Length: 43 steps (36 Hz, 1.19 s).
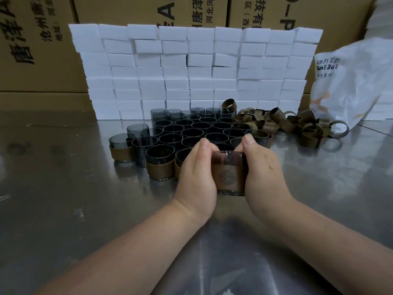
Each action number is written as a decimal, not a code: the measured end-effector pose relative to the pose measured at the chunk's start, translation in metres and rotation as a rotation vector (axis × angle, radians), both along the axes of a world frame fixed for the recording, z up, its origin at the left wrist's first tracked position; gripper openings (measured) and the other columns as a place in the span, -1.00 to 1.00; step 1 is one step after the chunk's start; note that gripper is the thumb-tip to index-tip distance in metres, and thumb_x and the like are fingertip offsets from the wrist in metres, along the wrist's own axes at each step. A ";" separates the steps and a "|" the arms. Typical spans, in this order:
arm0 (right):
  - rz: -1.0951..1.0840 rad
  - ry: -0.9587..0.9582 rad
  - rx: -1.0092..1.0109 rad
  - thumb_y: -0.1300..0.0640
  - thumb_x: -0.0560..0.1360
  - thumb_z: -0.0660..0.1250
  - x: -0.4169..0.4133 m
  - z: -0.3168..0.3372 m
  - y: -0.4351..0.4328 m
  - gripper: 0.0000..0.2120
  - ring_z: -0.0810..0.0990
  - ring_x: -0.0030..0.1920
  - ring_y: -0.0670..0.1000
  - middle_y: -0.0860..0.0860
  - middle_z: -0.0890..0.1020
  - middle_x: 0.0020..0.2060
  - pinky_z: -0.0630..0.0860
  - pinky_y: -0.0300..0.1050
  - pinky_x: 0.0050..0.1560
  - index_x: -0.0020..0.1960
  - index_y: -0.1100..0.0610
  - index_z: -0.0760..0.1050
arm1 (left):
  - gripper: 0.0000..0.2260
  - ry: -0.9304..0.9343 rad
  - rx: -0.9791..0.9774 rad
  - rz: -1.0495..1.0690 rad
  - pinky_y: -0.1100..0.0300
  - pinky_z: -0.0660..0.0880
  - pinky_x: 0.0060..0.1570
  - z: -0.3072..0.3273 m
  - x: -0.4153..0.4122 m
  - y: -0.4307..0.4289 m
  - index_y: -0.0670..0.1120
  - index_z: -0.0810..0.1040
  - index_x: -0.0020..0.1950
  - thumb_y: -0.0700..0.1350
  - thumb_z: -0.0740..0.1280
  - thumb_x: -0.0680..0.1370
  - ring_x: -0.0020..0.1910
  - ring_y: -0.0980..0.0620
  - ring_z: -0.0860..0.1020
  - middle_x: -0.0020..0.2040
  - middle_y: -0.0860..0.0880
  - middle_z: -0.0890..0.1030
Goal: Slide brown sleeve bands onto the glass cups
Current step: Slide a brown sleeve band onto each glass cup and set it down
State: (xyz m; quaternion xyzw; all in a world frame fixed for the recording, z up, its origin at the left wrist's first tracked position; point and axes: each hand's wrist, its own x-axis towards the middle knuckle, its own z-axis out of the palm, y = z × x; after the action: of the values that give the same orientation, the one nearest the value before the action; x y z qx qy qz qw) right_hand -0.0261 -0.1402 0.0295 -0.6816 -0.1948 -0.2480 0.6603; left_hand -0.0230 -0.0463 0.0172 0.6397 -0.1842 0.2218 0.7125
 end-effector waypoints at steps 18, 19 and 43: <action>-0.013 0.055 0.002 -0.09 0.46 0.05 0.000 -0.008 0.003 -0.47 0.24 -0.47 -0.06 0.05 0.25 -0.53 0.22 -0.16 -0.42 -0.46 0.33 0.23 | -0.59 0.008 -0.004 -0.059 0.04 0.22 -0.27 -0.002 0.002 0.005 0.03 0.32 -0.54 0.27 0.06 0.37 -0.41 0.01 0.26 -0.50 0.04 0.28; -0.014 0.053 -0.002 -0.09 0.46 0.04 0.001 -0.009 0.003 -0.50 0.24 -0.47 -0.07 0.03 0.25 -0.54 0.23 -0.17 -0.42 -0.47 0.28 0.24 | -0.59 0.008 0.000 -0.057 0.04 0.22 -0.28 -0.002 0.002 0.005 0.02 0.32 -0.54 0.27 0.06 0.37 -0.42 0.02 0.26 -0.51 0.04 0.28; 0.017 0.109 0.045 -0.13 0.44 0.03 0.000 -0.012 0.004 -0.53 0.28 -0.54 -0.12 -0.05 0.30 -0.61 0.27 -0.24 -0.50 -0.52 0.13 0.29 | -0.54 0.071 0.016 -0.020 0.17 0.23 -0.38 0.001 -0.001 0.005 -0.02 0.25 -0.61 0.13 0.04 0.47 -0.50 0.08 0.23 -0.58 0.08 0.24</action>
State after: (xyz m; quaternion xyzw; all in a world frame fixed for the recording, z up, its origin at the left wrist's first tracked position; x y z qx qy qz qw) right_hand -0.0259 -0.1361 0.0176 -0.6775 -0.1586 -0.2091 0.6871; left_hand -0.0238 -0.0412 0.0182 0.6510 -0.1671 0.1901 0.7156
